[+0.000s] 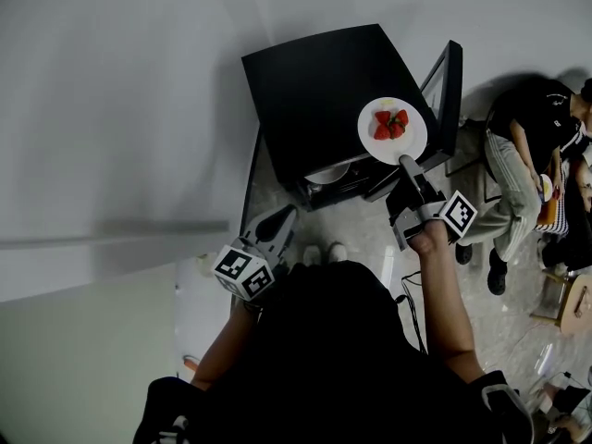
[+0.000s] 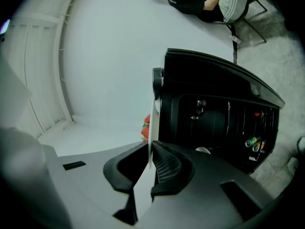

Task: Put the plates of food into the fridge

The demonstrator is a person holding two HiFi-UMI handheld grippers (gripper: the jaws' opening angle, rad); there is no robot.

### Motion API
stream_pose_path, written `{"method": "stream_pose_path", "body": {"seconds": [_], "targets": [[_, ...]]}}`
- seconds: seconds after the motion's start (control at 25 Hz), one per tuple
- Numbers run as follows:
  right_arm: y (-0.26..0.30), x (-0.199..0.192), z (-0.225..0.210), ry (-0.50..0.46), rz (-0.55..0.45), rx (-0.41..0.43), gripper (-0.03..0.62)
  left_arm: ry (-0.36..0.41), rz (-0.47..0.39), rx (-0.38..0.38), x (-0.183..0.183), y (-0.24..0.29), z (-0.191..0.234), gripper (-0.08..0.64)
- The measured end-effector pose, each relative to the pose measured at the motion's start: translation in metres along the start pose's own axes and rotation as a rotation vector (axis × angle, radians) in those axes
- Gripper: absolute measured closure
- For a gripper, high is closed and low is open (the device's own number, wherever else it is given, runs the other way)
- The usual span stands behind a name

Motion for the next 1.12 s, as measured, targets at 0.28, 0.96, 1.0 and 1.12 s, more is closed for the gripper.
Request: {"method": "stream_pose_path", "body": {"seconds": [0.28,0.96,1.0,1.12], "targets": [[-0.022,-0.011,0.014,0.013,0.050,0.056,0.551,0.003,0.006,-0.015,-0.003,0.000,-0.007,0.537],[-0.077,-0.032,0.015,0.034,0.105,0.058,0.551,-0.012,0.043,-0.065,-0.016,0.008,-0.016,0.536],[-0.077,-0.032,0.014,0.037,0.106,0.056,0.551,-0.015,0.048,-0.066,-0.016,0.010,-0.015,0.537],[-0.080,-0.034,0.013,0.048,0.107,0.053,0.551,-0.021,0.059,-0.067,-0.017,0.012,-0.014,0.536]]}}
Point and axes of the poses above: the fingertips, and each gripper's own axes: y forward along the fingers, z to its left, x out of its top, the point moved 2 cm from there along -y, backward along the fingers, and after that the axes turned 9 degrees about x, right-handed, at the moved point
